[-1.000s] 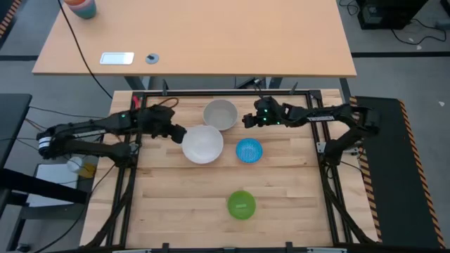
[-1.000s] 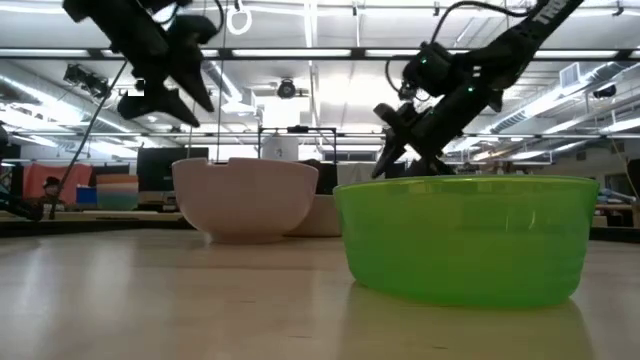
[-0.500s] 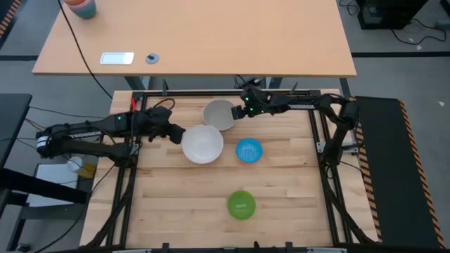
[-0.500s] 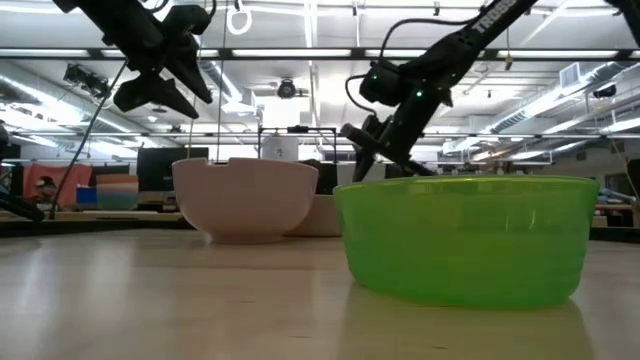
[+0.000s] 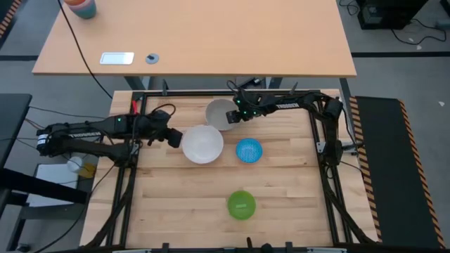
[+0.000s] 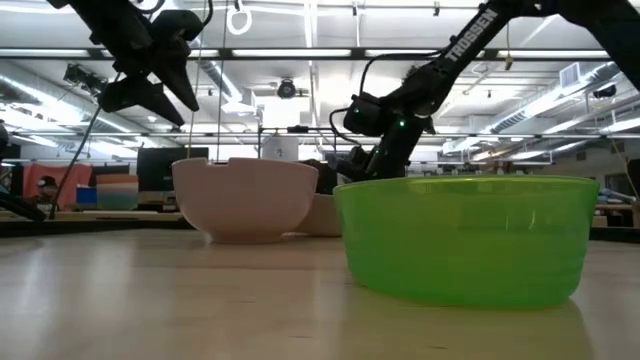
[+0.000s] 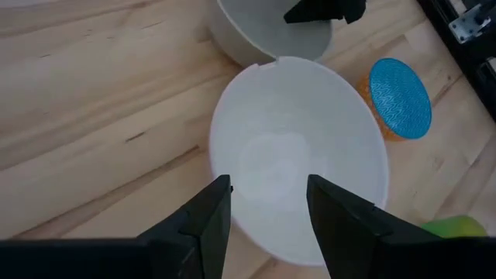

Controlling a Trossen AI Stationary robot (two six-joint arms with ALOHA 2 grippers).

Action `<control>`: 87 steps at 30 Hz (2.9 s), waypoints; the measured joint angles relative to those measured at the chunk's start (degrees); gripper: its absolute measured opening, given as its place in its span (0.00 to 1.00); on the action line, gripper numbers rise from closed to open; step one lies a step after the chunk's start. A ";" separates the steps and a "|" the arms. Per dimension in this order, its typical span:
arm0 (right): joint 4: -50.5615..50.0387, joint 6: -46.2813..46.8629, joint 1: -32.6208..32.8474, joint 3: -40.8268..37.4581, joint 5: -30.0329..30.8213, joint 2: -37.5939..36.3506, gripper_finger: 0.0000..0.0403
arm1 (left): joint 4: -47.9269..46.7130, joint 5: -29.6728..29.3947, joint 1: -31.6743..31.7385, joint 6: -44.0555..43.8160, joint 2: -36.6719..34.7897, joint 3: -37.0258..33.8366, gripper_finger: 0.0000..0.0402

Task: Nest bowls inside each other
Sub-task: Stack the gray bowl on top of the white bowl

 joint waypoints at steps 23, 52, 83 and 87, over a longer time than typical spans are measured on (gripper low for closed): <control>-11.67 -1.92 0.63 0.08 -3.29 -0.40 0.26 | -0.11 -4.14 0.35 3.65 2.13 -0.03 0.43; -12.72 -4.57 2.94 -0.04 -0.37 -2.05 0.19 | 2.95 0.40 0.24 2.21 12.68 -0.03 0.43; 0.53 -9.68 3.87 -0.04 -4.83 -18.55 0.02 | -3.76 -5.01 0.93 17.04 8.62 22.28 0.43; 8.19 -5.54 5.98 -0.04 -9.16 -15.96 0.02 | -3.56 -5.01 1.62 17.63 8.59 22.72 0.43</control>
